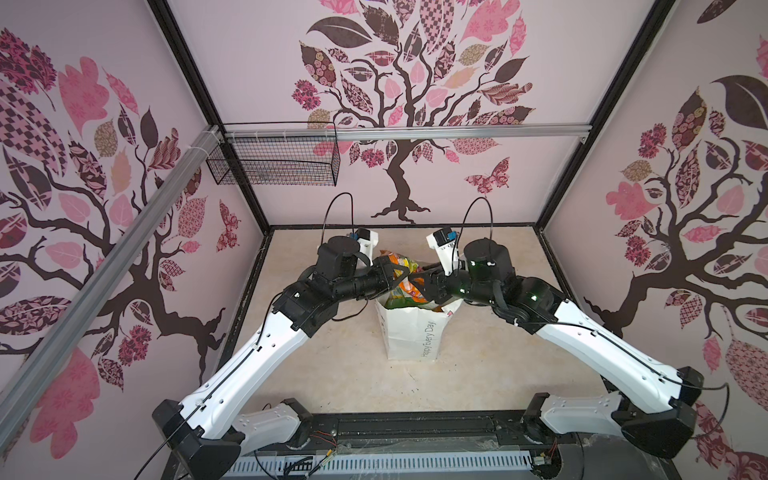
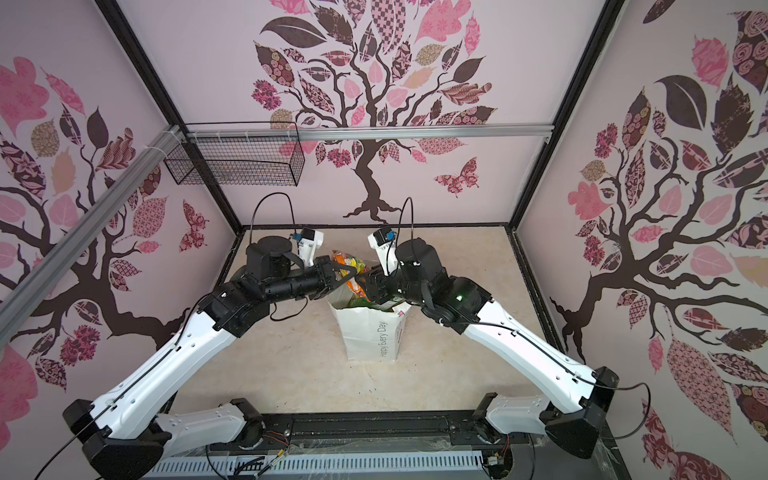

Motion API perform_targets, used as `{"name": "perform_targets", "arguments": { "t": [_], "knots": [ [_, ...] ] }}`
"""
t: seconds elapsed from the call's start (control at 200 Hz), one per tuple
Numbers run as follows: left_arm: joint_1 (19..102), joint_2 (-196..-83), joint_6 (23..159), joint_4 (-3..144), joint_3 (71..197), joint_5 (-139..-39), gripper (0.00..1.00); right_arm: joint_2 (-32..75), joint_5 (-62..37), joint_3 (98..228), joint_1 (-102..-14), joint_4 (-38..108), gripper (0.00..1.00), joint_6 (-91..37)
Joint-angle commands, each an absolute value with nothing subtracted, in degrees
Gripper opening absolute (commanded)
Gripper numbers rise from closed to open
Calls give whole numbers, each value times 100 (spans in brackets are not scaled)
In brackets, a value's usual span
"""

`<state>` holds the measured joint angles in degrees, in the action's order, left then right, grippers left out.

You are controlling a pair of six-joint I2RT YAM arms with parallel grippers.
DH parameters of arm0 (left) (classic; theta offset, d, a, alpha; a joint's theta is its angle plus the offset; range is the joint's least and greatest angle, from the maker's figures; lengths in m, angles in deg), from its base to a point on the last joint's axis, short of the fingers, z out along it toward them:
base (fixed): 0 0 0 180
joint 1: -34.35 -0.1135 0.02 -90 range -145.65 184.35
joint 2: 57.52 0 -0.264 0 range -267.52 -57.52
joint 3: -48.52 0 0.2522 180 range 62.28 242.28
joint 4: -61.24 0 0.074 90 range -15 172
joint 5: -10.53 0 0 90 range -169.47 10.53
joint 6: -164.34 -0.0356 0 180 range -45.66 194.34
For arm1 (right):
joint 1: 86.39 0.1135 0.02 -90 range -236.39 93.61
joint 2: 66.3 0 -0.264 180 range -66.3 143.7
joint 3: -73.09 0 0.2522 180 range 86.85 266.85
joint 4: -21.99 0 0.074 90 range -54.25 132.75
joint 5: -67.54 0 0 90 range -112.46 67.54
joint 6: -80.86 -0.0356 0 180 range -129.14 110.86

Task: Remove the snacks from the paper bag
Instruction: 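Grasp the orange packet with the left gripper from the right gripper, then carry the orange packet beside the bag with the left gripper while the right gripper withdraws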

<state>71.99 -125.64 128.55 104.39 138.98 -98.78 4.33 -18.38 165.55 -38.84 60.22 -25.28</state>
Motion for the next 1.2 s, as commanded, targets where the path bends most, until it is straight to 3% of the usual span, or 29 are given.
{"name": "perform_targets", "arguments": {
  "t": [0.0,0.13,0.355,0.42,0.845,1.195],
  "knots": [
    [7227,-12556,12392,10154,14485,-9793,0,1,-1999,16639,-3849,5735,64,-2594],
    [7223,-12631,12165,10219,14782,-9631,0,-179,-2103,16591,-3849,5681,69,-2622],
    [7227,-12809,11282,10499,15512,-9030,0,-605,-2122,16304,-3843,5381,88,-2624],
    [7222,-12797,10966,10478,15618,-8708,0,-756,-2165,16148,-3845,5217,99,-2611],
    [7076,-12444,9325,9837,15184,-5665,0,-1214,-2506,15664,-3845,5022,100,-2595],
    [5145,-12516,10711,9625,14302,-7112,0,-1246,-2610,15584,-3845,5130,100,-2597]
  ]
}}
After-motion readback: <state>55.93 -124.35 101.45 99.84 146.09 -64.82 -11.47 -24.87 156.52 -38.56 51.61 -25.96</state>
